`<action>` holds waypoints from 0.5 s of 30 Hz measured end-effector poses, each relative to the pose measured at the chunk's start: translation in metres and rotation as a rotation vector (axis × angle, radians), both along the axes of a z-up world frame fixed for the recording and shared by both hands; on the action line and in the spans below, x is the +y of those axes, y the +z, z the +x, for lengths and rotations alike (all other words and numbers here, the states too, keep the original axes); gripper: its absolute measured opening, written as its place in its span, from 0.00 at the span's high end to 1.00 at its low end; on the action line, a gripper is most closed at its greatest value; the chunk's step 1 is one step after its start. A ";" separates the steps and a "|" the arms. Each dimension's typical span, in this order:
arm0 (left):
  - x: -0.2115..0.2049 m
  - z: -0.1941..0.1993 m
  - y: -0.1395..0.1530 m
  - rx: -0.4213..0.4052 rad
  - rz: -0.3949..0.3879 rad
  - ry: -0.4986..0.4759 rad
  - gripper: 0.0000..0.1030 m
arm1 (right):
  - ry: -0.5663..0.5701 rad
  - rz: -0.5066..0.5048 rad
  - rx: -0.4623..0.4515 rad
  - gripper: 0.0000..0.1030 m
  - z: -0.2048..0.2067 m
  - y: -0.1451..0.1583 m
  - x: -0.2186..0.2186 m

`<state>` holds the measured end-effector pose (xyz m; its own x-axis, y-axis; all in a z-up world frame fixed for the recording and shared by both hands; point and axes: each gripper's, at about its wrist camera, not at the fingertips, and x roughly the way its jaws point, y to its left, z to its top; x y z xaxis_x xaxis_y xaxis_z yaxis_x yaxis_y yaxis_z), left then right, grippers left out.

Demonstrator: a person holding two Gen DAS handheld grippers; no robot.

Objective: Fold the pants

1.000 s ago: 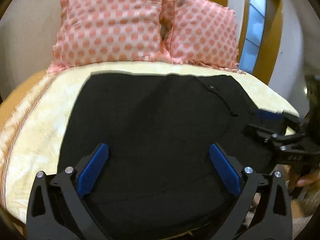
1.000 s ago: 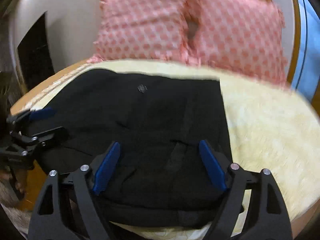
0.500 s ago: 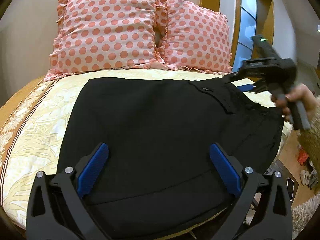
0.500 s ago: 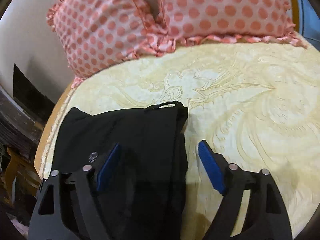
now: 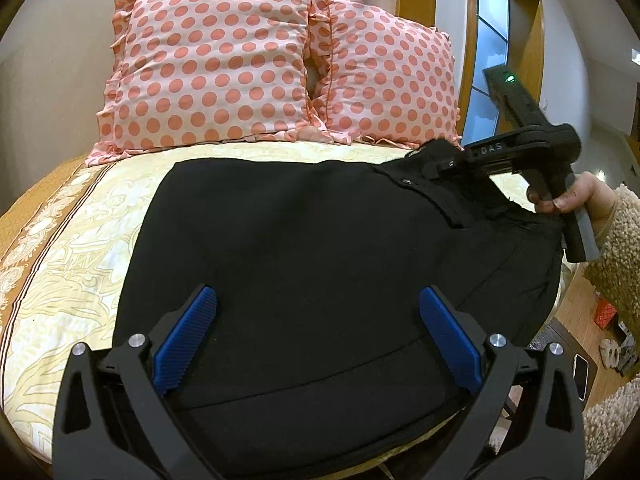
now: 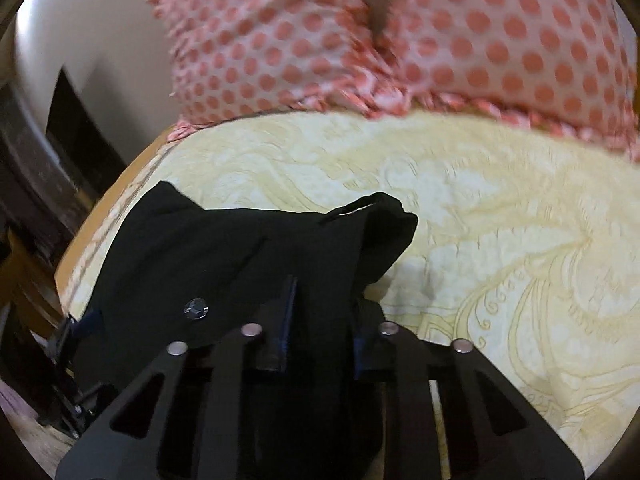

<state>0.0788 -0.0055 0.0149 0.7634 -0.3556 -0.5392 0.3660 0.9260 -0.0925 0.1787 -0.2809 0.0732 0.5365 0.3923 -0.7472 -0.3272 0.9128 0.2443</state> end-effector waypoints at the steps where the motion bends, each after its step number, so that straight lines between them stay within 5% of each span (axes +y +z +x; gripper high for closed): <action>1: 0.000 0.000 0.000 0.000 0.000 0.000 0.02 | 0.019 -0.022 -0.036 0.81 -0.006 0.004 0.005; 6: 0.001 0.001 0.001 0.006 0.001 -0.003 0.02 | 0.132 -0.115 -0.183 0.81 -0.037 0.017 0.032; 11: 0.023 0.021 0.025 0.132 -0.109 -0.020 0.02 | 0.074 -0.125 -0.135 0.82 -0.027 0.011 0.024; 15: 0.074 0.061 0.049 0.196 -0.222 0.081 0.02 | 0.063 -0.092 -0.117 0.82 -0.023 0.007 0.019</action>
<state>0.1399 0.0690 0.0643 0.6831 -0.4233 -0.5952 0.2464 0.9007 -0.3578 0.1554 -0.2619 0.0806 0.5986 0.3607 -0.7152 -0.4062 0.9062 0.1171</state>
